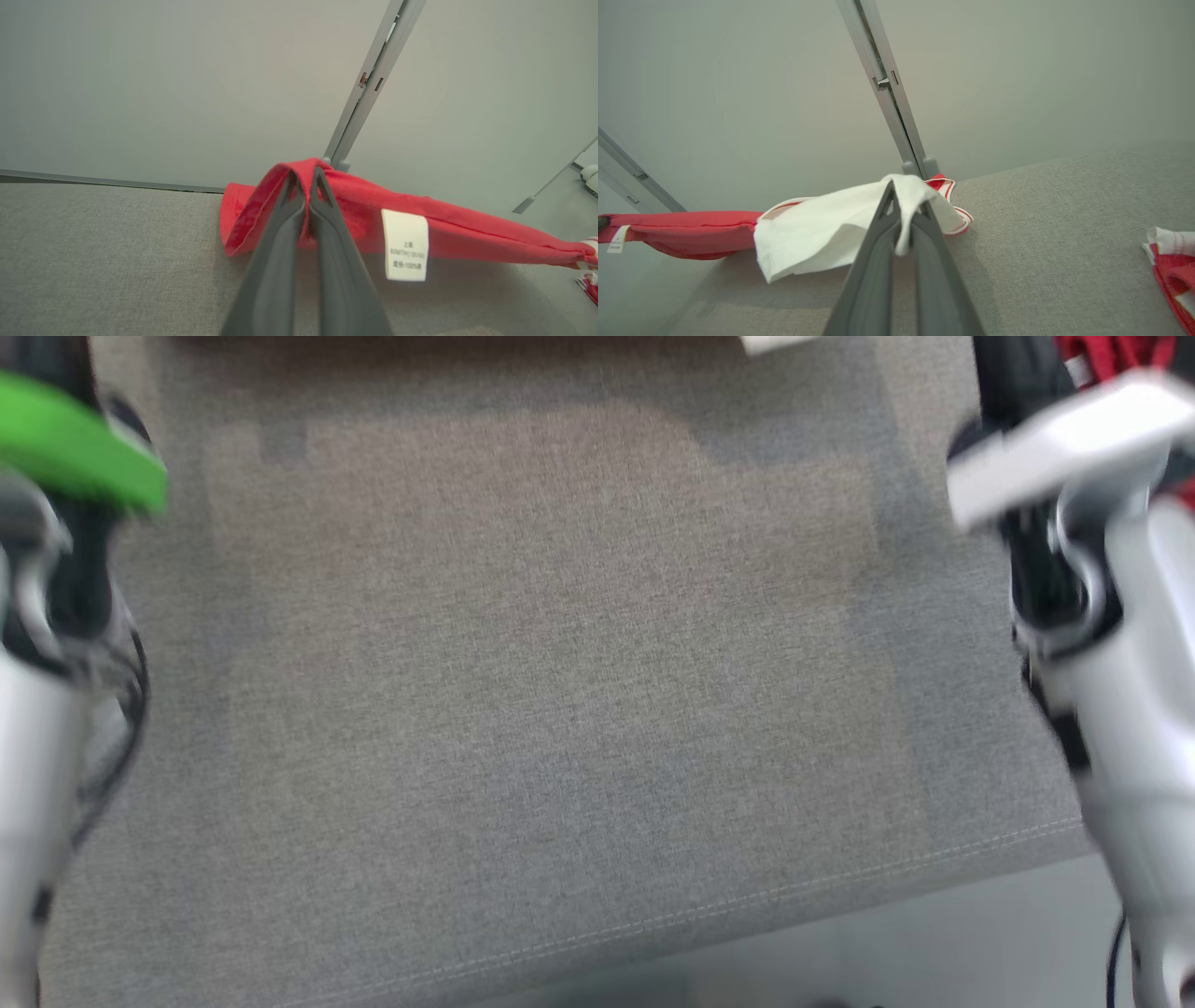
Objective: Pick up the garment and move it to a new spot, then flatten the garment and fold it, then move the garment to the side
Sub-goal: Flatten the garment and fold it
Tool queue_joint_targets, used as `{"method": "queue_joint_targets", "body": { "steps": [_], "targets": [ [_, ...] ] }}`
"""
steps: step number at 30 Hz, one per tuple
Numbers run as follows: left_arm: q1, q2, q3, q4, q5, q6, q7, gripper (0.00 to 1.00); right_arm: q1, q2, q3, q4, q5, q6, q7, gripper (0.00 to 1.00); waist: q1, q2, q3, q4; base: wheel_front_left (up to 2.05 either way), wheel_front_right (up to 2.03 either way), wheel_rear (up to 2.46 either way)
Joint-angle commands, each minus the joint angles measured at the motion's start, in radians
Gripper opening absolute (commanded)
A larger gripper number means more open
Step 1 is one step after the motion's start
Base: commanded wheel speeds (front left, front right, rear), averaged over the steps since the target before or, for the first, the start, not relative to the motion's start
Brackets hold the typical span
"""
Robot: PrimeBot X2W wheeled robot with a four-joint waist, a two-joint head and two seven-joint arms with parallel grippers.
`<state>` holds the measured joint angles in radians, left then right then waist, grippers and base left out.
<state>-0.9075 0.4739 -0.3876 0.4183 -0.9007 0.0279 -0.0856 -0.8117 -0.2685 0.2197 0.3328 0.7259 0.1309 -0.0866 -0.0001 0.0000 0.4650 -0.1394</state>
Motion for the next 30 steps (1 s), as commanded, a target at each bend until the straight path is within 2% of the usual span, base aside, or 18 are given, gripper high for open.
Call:
{"method": "queue_joint_targets", "body": {
  "steps": [1,7,9,14,24,30],
  "targets": [
    [0.061,0.014,0.01,-0.032,-0.016,0.015,-0.009,0.0,0.071,-0.008,-0.015,-0.042,0.016,-0.001,0.006,0.0,0.0001,0.0,-0.057,0.008,0.0,0.0,0.0],
    [0.41,0.041,0.022,-0.217,-0.053,0.083,-0.056,0.0,0.441,0.018,-0.097,-0.254,0.028,-0.001,0.044,0.0,0.0001,0.0,-0.139,0.004,0.0,0.0,0.0],
    [0.509,0.028,0.03,-0.256,-0.072,0.108,-0.08,0.0,0.543,0.035,-0.116,-0.301,0.018,-0.001,0.065,0.0,0.0001,0.0,-0.168,0.006,0.0,0.0,0.0],
    [0.703,0.004,0.013,-0.276,-0.065,0.135,-0.131,0.0,0.719,0.069,-0.157,-0.372,-0.038,-0.001,0.118,0.0,0.0001,0.0,-0.229,0.007,0.0,0.0,0.0],
    [0.892,-0.067,0.002,-0.253,-0.054,0.119,-0.173,0.0,0.879,0.084,-0.176,-0.432,-0.107,-0.001,0.244,0.0,0.0001,0.0,-0.299,0.019,0.0,0.0,0.0],
    [0.961,-0.081,0.006,-0.259,-0.03,0.109,-0.177,0.0,0.957,0.093,-0.2,-0.483,-0.105,-0.001,0.303,0.0,0.0001,0.0,-0.323,0.035,0.0,0.0,0.0]
  ]
}}
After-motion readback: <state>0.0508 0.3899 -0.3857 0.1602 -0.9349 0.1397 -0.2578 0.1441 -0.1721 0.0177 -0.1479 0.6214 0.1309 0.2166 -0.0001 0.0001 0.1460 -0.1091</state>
